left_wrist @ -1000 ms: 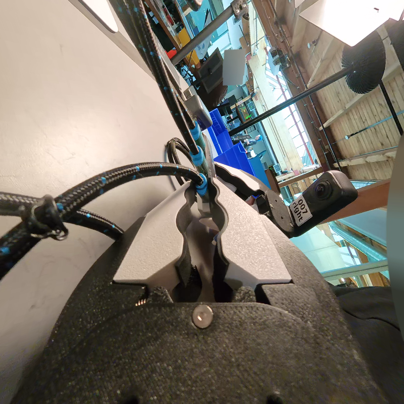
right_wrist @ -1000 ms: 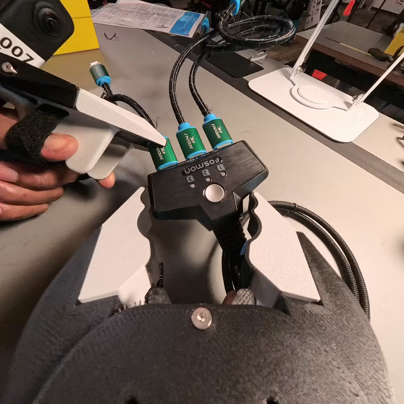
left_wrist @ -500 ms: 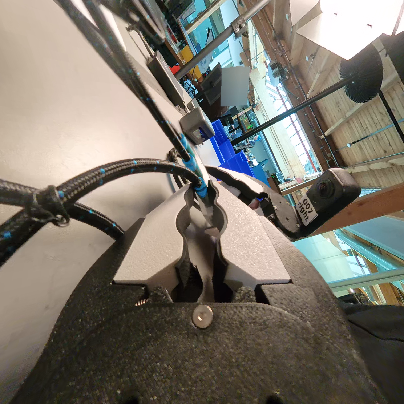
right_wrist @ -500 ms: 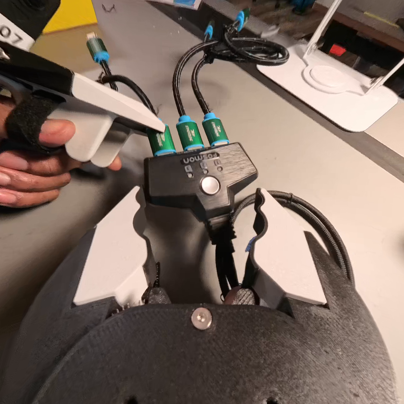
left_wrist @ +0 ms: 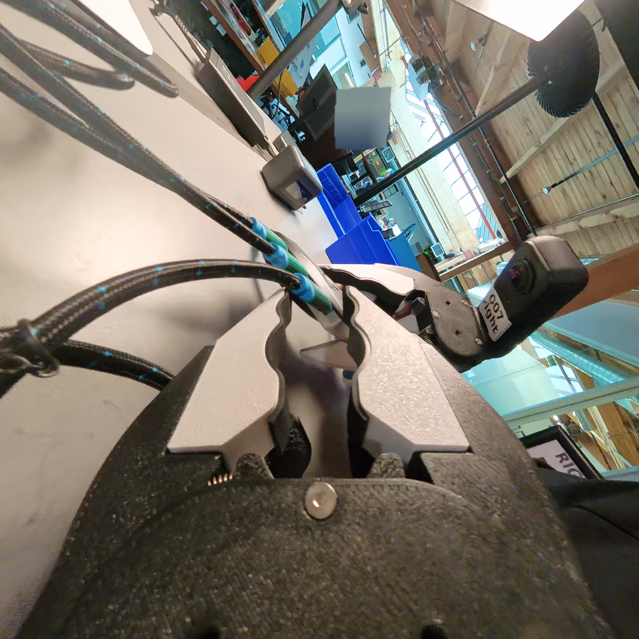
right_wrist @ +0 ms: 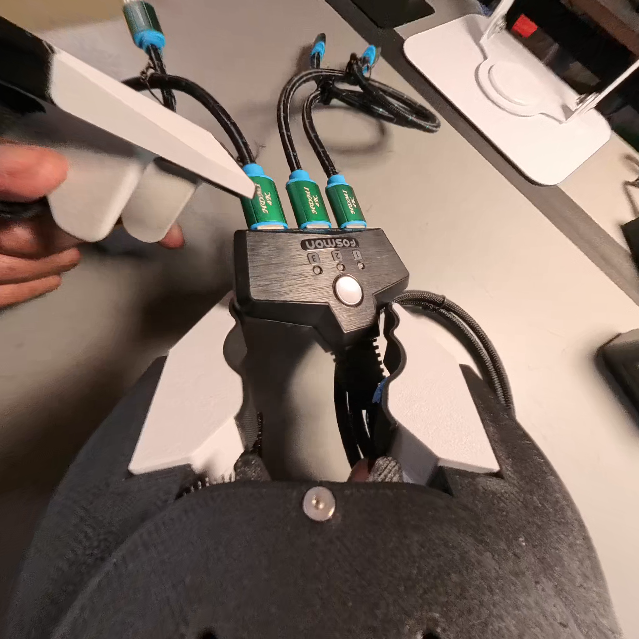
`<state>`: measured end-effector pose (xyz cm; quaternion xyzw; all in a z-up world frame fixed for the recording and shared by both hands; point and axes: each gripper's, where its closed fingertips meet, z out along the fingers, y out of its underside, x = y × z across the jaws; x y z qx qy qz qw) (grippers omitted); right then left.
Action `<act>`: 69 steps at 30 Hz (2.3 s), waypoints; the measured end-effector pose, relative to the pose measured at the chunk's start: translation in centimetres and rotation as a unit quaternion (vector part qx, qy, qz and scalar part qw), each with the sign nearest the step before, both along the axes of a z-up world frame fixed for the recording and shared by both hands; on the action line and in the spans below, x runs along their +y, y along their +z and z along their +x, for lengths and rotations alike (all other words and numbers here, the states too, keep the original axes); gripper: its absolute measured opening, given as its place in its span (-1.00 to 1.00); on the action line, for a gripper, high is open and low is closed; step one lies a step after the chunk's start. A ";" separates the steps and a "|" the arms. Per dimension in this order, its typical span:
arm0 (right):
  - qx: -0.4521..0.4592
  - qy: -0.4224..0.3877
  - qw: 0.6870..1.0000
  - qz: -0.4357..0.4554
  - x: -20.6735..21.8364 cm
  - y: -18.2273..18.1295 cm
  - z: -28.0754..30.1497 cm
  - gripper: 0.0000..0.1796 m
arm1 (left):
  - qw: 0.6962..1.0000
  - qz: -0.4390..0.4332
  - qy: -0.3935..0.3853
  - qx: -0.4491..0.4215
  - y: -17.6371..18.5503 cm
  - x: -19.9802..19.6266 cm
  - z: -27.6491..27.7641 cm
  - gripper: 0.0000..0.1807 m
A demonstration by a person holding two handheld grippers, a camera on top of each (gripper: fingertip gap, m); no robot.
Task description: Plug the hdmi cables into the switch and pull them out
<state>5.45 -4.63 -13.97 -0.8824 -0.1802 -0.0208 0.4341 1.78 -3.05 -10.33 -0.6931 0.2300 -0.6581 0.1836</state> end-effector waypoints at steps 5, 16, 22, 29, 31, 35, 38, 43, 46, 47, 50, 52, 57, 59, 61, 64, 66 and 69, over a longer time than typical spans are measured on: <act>-0.064 -0.014 0.997 0.041 -0.2 1.2 1.2 -0.13 | 0.999 0.032 0.006 -0.008 1.1 -0.4 -0.1 -0.58; -0.159 -0.073 0.974 0.141 -2.7 7.9 5.1 -0.16 | 0.983 0.140 -0.019 -0.114 5.9 -3.7 -1.5 -0.61; -0.234 -0.116 0.943 0.207 -6.5 16.5 7.3 -0.69 | 0.976 0.141 -0.045 -0.157 6.9 -5.6 -1.8 -0.80; -0.158 -0.115 0.976 0.100 -8.4 12.8 10.1 -0.74 | 0.980 0.121 -0.064 -0.144 6.2 -6.7 -1.5 -0.83; -0.162 -0.120 0.975 0.093 -8.7 11.6 10.5 -0.75 | 0.981 0.116 -0.066 -0.140 5.9 -6.8 -1.4 -0.83; -0.186 -0.128 0.966 0.123 -9.0 12.5 10.7 -0.75 | 0.982 0.121 -0.066 -0.131 5.5 -6.7 -1.2 -0.83; -0.205 -0.134 0.959 0.145 -9.3 14.7 11.0 -0.74 | 0.983 0.120 -0.067 -0.124 5.1 -6.6 -1.1 -0.83; -0.221 -0.154 0.944 0.191 -11.2 20.4 12.3 -0.74 | 0.984 0.112 -0.071 -0.118 4.7 -6.8 -1.0 -0.83; -0.239 -0.192 0.927 0.217 -13.8 24.3 14.7 -0.75 | 0.984 0.113 -0.071 -0.117 4.7 -6.8 -1.0 -0.83; -0.245 -0.209 0.920 0.224 -14.9 25.3 15.7 -0.76 | 0.984 0.113 -0.071 -0.117 4.8 -6.8 -1.0 -0.83; -0.255 -0.262 0.900 0.236 -18.2 26.9 19.1 -0.75 | 0.984 0.111 -0.071 -0.116 4.7 -6.8 -1.1 -0.83; -0.253 -0.297 0.888 0.242 -20.2 26.7 21.5 -0.76 | 0.985 0.109 -0.073 -0.114 4.6 -6.9 -1.0 -0.83; -0.211 -0.371 0.870 0.246 -24.2 22.4 26.6 -0.76 | 0.984 0.117 -0.079 -0.106 4.1 -7.3 -0.8 -0.83; -0.182 -0.393 0.872 0.228 -25.2 19.5 28.2 -0.76 | 0.984 0.123 -0.079 -0.103 3.9 -7.3 -0.7 -0.83; -0.153 -0.403 0.879 0.201 -25.8 16.4 29.2 -0.76 | 0.984 0.126 -0.078 -0.100 3.7 -7.3 -0.6 -0.83; -0.125 -0.402 0.896 0.140 -26.3 12.5 30.1 -0.75 | 0.985 0.123 -0.079 -0.094 3.3 -7.3 -0.5 -0.83; -0.116 -0.390 0.907 0.104 -26.2 10.9 30.3 -0.74 | 0.985 0.123 -0.081 -0.095 3.3 -7.3 -0.5 -0.83; -0.130 -0.374 0.918 0.036 -26.1 8.9 30.2 -0.70 | 0.984 0.125 -0.084 -0.093 3.2 -7.4 -0.4 -0.83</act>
